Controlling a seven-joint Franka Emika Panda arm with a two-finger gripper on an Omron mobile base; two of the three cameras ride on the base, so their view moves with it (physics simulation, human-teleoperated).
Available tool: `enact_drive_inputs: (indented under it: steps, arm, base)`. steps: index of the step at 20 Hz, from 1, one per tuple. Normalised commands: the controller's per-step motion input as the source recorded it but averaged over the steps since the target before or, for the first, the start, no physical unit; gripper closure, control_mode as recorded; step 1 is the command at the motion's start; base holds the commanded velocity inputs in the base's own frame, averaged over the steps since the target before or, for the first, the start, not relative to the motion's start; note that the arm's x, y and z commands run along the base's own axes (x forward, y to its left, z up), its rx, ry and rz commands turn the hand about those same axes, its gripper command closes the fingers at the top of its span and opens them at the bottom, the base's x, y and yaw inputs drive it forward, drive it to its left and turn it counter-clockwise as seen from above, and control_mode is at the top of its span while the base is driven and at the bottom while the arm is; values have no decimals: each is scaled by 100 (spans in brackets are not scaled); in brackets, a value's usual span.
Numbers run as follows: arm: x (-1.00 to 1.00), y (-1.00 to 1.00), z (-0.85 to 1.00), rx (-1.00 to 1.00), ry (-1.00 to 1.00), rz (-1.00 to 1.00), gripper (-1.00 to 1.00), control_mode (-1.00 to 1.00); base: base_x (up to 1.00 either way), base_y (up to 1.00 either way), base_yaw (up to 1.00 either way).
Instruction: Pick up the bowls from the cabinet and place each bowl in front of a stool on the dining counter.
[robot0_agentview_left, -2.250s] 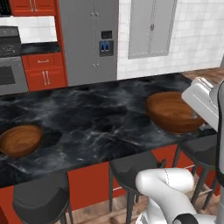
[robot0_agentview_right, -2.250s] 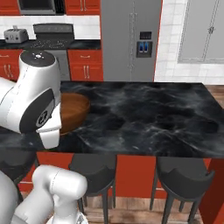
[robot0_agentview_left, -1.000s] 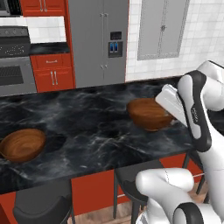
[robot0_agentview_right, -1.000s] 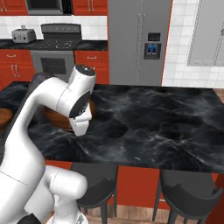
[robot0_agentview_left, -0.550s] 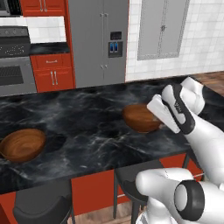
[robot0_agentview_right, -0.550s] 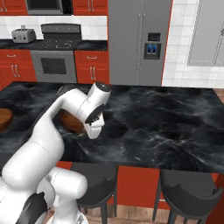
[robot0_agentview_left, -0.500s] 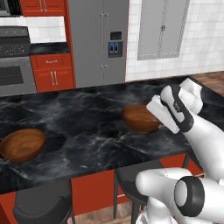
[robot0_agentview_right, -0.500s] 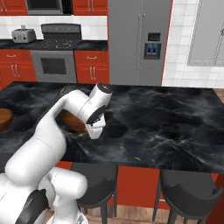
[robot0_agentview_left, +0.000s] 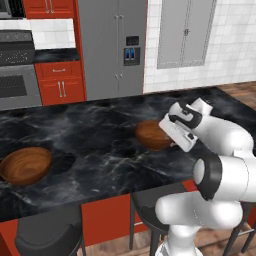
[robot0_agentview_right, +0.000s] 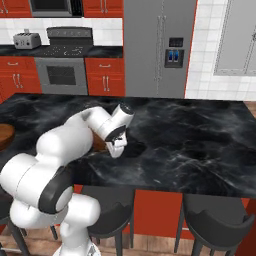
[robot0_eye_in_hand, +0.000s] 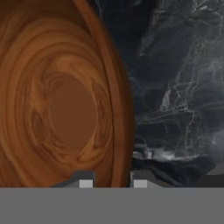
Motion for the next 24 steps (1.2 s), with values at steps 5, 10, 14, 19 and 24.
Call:
enact_drive_inputs:
  steps: [5, 10, 14, 19, 24]
  arm:
    - [73, 0, -50, 0, 2, 0, 100, -100]
    - [44, 0, -46, 0, 1, 0, 100, -100]
    - [29, 0, -32, 0, 1, 0, 100, -100]
    - [7, 0, -18, 0, 0, 0, 100, -100]
    - [-1, 0, 0, 0, 0, 0, 100, -100]
  base:
    - [0, 0, 0]
    - [0, 0, 0]
    - [0, 0, 0]
    - [0, 0, 0]
    - [0, 0, 0]
